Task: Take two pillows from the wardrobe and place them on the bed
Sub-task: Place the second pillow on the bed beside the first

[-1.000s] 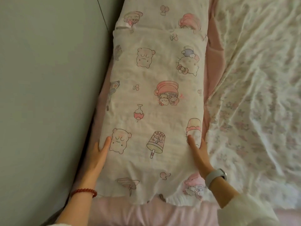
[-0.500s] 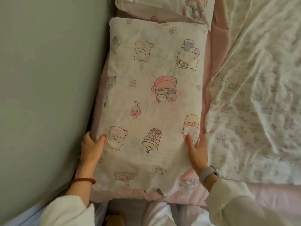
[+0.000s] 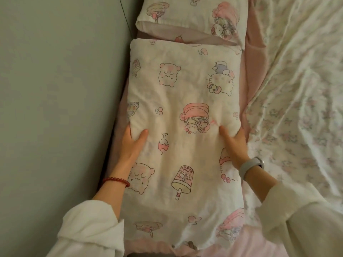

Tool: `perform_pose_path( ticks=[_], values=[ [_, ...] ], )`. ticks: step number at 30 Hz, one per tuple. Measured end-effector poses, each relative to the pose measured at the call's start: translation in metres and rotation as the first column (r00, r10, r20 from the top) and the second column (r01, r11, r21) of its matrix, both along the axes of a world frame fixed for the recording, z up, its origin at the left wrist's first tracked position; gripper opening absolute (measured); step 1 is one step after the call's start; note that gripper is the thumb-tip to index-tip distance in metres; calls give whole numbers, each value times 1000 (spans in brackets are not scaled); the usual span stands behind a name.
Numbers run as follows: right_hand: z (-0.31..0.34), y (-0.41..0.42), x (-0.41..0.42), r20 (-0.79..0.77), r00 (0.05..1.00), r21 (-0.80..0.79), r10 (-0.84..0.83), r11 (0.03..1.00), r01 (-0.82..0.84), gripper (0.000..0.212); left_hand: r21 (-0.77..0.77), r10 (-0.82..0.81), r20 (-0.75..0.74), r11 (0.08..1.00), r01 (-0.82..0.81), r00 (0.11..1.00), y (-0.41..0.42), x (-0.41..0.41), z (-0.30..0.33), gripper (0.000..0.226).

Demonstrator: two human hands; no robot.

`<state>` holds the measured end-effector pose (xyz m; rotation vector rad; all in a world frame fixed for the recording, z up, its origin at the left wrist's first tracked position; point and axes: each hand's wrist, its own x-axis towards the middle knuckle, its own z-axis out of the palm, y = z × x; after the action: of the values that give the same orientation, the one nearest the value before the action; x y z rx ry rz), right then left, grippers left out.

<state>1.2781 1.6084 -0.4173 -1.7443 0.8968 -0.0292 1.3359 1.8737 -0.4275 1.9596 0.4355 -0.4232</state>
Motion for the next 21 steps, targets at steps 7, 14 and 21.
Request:
perform_pose_path(
  ticks=[7,14,21],
  values=[
    [-7,9,-18,101,984,-176,-146,971,162,41,68,-25,230,998,9,973,-9,-14,15,51],
    [-22,-16,-2,-6,999,-210,-52,977,49,36,141,-84,-56,986,91,995,-2,6,-23,64],
    [-27,-32,-6,-209,975,-73,73,993,-91,50,253,-89,-148,959,125,985,1,-8,-27,70]
  ],
)
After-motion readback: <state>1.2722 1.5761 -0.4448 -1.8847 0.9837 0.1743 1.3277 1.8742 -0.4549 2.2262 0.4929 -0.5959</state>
